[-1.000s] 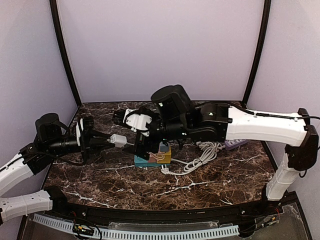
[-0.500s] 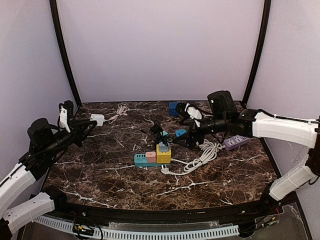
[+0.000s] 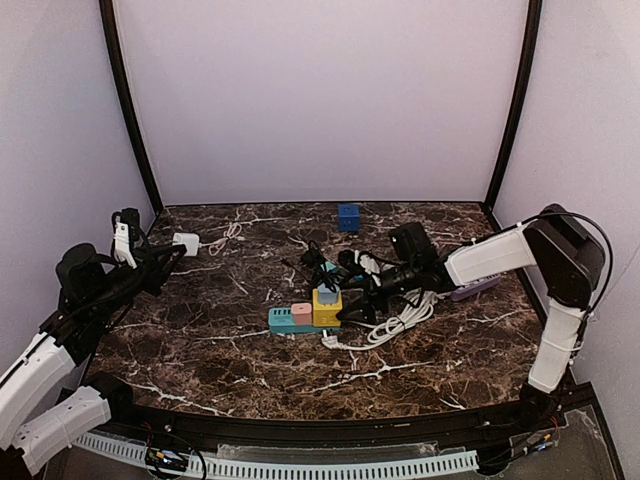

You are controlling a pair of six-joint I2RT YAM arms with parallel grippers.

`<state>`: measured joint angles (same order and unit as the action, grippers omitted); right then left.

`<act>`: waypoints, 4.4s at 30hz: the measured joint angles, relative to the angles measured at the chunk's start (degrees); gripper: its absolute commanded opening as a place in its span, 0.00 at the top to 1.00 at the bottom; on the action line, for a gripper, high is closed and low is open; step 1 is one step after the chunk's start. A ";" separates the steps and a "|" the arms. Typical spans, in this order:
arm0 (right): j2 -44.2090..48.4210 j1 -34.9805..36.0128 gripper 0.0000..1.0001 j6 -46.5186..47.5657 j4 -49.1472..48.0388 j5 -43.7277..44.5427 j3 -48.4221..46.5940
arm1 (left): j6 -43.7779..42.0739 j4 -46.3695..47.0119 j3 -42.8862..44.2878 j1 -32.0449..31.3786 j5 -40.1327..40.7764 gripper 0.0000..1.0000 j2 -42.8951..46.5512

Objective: Insert the plug
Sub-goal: Move the socket to the center of the board, then adjust the socket at the center of the board.

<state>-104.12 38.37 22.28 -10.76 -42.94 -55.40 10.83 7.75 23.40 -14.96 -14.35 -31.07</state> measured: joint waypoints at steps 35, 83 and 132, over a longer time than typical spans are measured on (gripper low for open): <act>-23.30 10.03 0.02 21.94 19.69 -11.32 -30.97 | 0.13 3.34 -2.01 1.33 -6.43 0.99 -3.76; 2.05 25.75 0.70 -31.47 -15.39 11.72 -31.08 | 1.29 17.03 16.79 -12.28 -33.03 0.99 -10.93; 21.44 28.52 1.00 -34.93 -11.41 53.64 22.93 | -25.55 16.26 2.91 -18.62 -15.76 0.27 -46.86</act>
<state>-82.67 66.89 -12.64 -22.17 10.70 -32.47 -14.72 24.01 26.30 -33.58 -30.11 -77.93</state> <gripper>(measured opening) 0.269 0.780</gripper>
